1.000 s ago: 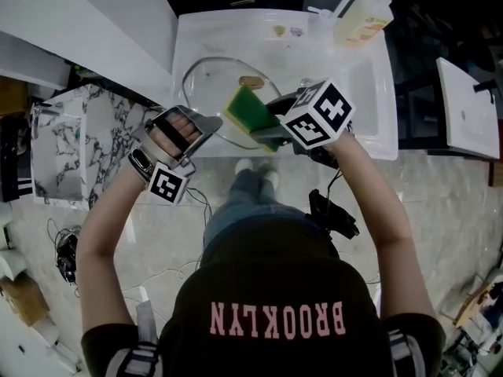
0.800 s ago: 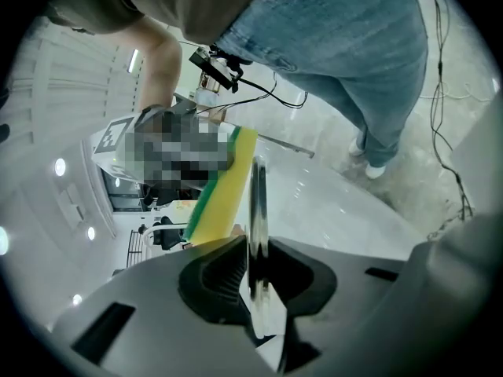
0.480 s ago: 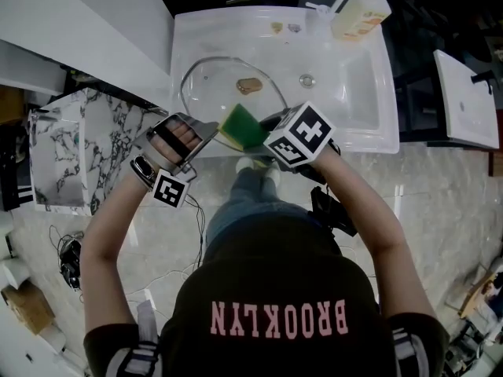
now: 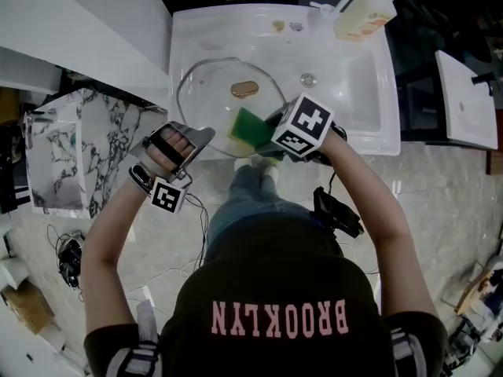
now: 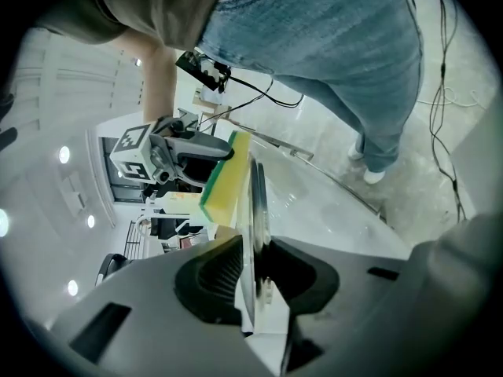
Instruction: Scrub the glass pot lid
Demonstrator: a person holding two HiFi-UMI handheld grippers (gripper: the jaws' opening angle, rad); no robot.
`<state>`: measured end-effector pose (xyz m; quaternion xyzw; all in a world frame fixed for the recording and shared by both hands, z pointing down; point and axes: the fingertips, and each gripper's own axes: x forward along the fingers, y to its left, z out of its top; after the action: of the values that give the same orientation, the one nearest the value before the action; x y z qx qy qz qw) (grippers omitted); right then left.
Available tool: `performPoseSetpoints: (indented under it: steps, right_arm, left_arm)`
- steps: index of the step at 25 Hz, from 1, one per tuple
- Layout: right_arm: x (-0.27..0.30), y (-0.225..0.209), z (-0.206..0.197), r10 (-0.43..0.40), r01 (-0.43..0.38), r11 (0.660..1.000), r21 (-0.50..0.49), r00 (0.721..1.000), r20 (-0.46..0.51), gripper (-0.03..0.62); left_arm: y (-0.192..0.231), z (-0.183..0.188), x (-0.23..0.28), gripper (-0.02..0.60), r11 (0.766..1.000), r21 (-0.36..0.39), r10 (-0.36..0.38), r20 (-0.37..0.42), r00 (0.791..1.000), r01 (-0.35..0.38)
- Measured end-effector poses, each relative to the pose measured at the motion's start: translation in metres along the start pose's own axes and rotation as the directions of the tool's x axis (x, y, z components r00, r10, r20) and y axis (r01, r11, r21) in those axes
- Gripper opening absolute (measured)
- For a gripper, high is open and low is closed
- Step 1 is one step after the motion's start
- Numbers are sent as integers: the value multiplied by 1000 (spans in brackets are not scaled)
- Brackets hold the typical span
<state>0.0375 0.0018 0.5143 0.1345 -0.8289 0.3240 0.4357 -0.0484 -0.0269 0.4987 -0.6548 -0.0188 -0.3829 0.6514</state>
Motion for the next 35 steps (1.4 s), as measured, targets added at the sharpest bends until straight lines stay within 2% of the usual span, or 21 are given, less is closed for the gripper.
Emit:
performPoseSetpoints:
  steps: [5, 8, 16, 19, 23, 26, 29, 33, 35]
  right_arm:
    - [3, -27, -12, 21, -20, 1000, 16, 999, -41, 278]
    - [5, -49, -19, 0, 3, 999, 42, 998, -57, 278]
    - [4, -105, -29, -8, 5, 973, 229, 1000, 14, 278]
    - [3, -126, -32, -42, 29, 955, 296, 998, 37, 278]
    - [-1, -144, -35, -112, 94, 942, 322, 993, 38, 278]
    - [-18, -134, -18, -143, 89, 931, 355, 981, 130, 277]
    - [-31, -99, 8, -135, 54, 938, 342, 967, 218, 278]
    - [-22, -54, 40, -100, 38, 962, 269, 971, 219, 278]
    - [-14, -38, 57, -74, 14, 963, 268, 973, 217, 278]
  left_arm:
    - [-6, -8, 1, 87, 1000, -10, -15, 4, 1000, 15]
    - [-10, -15, 5, 91, 1000, -11, -28, -1, 1000, 28]
    - [-11, -30, 21, 100, 998, 15, -56, -13, 998, 56]
    - [-11, -34, 29, 103, 998, 28, -63, -18, 998, 64]
    - [-9, -38, 37, 103, 997, 41, -68, -24, 997, 69]
    - [-8, -39, 39, 103, 996, 46, -73, -26, 997, 74]
    - [-7, -37, 39, 104, 996, 46, -71, -32, 997, 73]
    - [-7, -36, 40, 104, 996, 47, -69, -41, 997, 71]
    - [-7, -37, 40, 104, 996, 51, -68, -44, 997, 70]
